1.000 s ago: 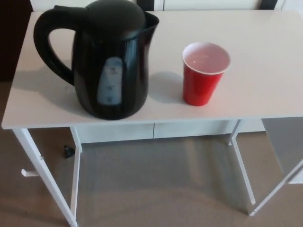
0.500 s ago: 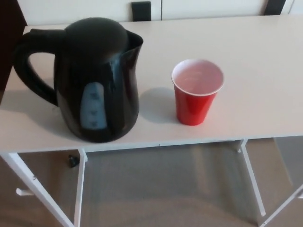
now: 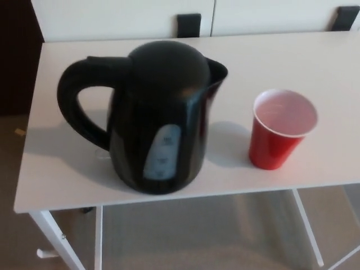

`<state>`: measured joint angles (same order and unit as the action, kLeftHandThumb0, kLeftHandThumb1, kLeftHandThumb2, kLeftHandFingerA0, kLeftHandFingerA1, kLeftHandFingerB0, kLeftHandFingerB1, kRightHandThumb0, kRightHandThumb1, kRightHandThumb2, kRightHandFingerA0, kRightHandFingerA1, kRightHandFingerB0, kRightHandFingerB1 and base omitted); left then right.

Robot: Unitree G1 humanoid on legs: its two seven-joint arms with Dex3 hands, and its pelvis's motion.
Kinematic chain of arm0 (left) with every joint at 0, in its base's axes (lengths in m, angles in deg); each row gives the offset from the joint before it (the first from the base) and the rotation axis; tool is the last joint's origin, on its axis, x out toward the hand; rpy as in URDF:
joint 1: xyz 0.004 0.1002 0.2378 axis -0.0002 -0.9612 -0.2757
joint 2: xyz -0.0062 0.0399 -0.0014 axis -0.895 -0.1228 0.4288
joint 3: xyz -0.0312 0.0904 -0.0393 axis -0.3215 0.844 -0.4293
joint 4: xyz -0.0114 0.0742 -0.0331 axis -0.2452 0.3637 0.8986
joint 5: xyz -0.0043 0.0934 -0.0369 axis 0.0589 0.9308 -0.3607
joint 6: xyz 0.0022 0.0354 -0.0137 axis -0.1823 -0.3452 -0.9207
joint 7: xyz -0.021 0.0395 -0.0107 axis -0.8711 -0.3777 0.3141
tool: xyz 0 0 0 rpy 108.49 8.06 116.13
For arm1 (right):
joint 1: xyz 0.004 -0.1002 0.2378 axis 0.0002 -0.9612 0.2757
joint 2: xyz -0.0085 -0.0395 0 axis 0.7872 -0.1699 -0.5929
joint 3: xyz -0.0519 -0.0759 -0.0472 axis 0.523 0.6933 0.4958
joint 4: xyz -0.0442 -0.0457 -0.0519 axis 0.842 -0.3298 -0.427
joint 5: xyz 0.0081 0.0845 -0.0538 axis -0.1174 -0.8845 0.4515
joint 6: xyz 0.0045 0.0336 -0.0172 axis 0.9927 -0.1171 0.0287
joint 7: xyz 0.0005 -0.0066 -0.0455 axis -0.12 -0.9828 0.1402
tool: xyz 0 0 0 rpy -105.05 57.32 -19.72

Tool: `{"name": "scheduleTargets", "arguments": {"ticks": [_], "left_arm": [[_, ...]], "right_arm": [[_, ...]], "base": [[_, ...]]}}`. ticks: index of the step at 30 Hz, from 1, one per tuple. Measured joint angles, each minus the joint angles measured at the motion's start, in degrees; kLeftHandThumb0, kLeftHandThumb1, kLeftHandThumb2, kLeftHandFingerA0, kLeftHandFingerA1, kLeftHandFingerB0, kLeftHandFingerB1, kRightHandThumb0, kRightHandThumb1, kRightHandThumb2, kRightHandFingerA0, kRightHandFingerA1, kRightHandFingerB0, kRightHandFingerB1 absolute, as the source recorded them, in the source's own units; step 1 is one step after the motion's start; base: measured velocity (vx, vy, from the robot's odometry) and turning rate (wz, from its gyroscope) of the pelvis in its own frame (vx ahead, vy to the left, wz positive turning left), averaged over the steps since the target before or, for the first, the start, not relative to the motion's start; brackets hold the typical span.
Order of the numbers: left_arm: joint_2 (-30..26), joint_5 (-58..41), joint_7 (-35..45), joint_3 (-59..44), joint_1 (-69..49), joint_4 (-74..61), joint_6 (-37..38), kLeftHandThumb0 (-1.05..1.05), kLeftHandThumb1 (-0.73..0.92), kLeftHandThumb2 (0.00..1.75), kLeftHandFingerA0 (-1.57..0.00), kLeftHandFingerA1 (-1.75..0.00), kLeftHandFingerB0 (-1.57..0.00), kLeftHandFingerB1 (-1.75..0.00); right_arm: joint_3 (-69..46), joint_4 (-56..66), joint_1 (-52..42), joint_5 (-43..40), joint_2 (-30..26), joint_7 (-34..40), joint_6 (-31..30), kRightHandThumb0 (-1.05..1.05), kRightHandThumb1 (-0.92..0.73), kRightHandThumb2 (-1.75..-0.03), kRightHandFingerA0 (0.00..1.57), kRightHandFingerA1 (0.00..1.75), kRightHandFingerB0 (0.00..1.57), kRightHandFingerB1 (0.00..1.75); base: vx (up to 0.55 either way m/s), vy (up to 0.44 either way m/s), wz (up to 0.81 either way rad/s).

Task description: The robot walk towards a table in front and uses its left hand to pick up the pot from the base and pour water to the cup on the right hand side

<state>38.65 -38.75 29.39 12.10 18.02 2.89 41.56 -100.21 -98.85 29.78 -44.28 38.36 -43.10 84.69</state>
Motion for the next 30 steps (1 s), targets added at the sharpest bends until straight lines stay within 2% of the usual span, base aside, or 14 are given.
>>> {"name": "scheduleTargets", "arguments": {"ticks": [6,7,14,15,20,22,23,25,26,28,29,30], "left_arm": [[-0.02,0.01,-0.13,0.02,-0.13,-0.15,-0.02,-0.33,0.56,0.56,-0.55,-0.48,-0.51,-0.38],[-0.03,0.0,-0.13,0.03,-0.14,-0.16,-0.02,-0.4,0.46,0.69,-0.57,-0.57,-0.49,-0.47],[0.45,0.01,-0.07,0.1,-0.16,-0.21,-0.02,-0.4,0.45,0.7,-0.59,-0.58,-0.49,-0.47],[0.46,0.01,-0.07,0.1,-0.19,-0.22,-0.02,-0.34,0.55,0.56,-0.6,-0.49,-0.52,-0.38],[0.46,0.02,-0.07,0.14,-0.14,-0.33,-0.03,-0.34,0.55,0.56,-0.58,-0.49,-0.52,-0.38],[0.47,0.02,-0.1,0.15,-0.06,-0.36,-0.08,-0.34,0.54,0.55,-0.59,-0.49,-0.49,-0.37],[0.6,0.06,0.12,0.33,-0.11,-0.52,-0.05,-0.41,0.46,0.7,-0.54,-0.56,-0.47,-0.47],[0.04,0.07,0.17,0.3,-0.1,-0.63,-0.04,-0.41,0.46,0.7,-0.54,-0.56,-0.47,-0.47],[-0.11,0.06,0.16,0.28,-0.13,-0.63,-0.04,-0.41,0.43,0.7,-0.56,-0.57,-0.46,-0.46],[-0.31,0.06,0.13,0.24,-0.13,-0.59,-0.05,-0.41,0.43,0.7,-0.56,-0.57,-0.46,-0.46],[-0.29,0.06,0.13,0.24,0.01,-0.58,-0.05,-0.34,0.54,0.55,-0.6,-0.5,-0.53,-0.38],[-0.3,0.06,0.08,0.22,0.11,-0.55,-0.05,-0.34,0.54,0.55,-0.6,-0.5,-0.53,-0.38]], "right_arm": [[-0.23,0.02,-0.05,-0.07,0.01,-0.12,0.02,-0.37,-0.73,-0.68,0.1,0.49,0.07,0.25],[-0.27,-0.02,0.01,-0.09,0.02,-0.13,0.0,-0.4,-0.71,-0.67,0.08,0.48,0.07,0.29],[-0.5,-0.16,0.39,-0.04,-0.67,0.23,-0.12,-0.39,-0.72,-0.65,0.1,0.47,0.08,0.28],[-0.48,-0.17,0.37,-0.03,-0.67,0.25,-0.12,-0.38,-0.73,-0.69,0.08,0.51,0.06,0.28],[-0.3,-0.01,0.25,0.03,-0.65,0.41,-0.06,-0.36,-0.77,-0.68,0.08,0.51,0.07,0.25],[-0.17,0.06,0.23,0.05,-0.47,0.45,-0.03,-0.37,-0.76,-0.66,0.08,0.45,0.08,0.26],[-0.1,0.02,0.26,0.07,-0.49,0.52,0.03,-0.36,-0.78,-0.67,0.08,0.46,0.08,0.27],[0.06,-0.05,0.3,0.1,-0.21,0.52,0.03,-0.36,-0.78,-0.67,0.08,0.46,0.08,0.27],[0.11,-0.16,0.16,0.1,-0.03,0.53,0.0,-0.44,-0.62,-0.84,0.08,0.52,0.04,0.39],[0.24,-0.24,0.11,0.15,0.29,0.59,-0.02,-0.44,-0.62,-0.84,0.08,0.52,0.04,0.39],[0.3,-0.13,0.12,0.18,0.28,0.75,-0.02,-0.36,-0.75,-0.67,0.1,0.51,0.07,0.24],[0.38,-0.01,0.17,0.21,0.27,0.93,-0.01,-0.36,-0.75,-0.67,0.1,0.51,0.07,0.24]], "base": [[0.05,-0.044,0.05],[-0.05,-0.145,0.16],[0.03,-0.099,0.04],[0.0,-0.014,-0.09],[0.0,0.085,-0.07],[0.01,0.177,0.11],[0.06,0.187,-0.16],[0.04,0.158,0.08],[0.02,0.126,0.05],[0.05,0.031,0.11],[0.0,0.0,0.0],[0.08,0.005,0.09]]}}
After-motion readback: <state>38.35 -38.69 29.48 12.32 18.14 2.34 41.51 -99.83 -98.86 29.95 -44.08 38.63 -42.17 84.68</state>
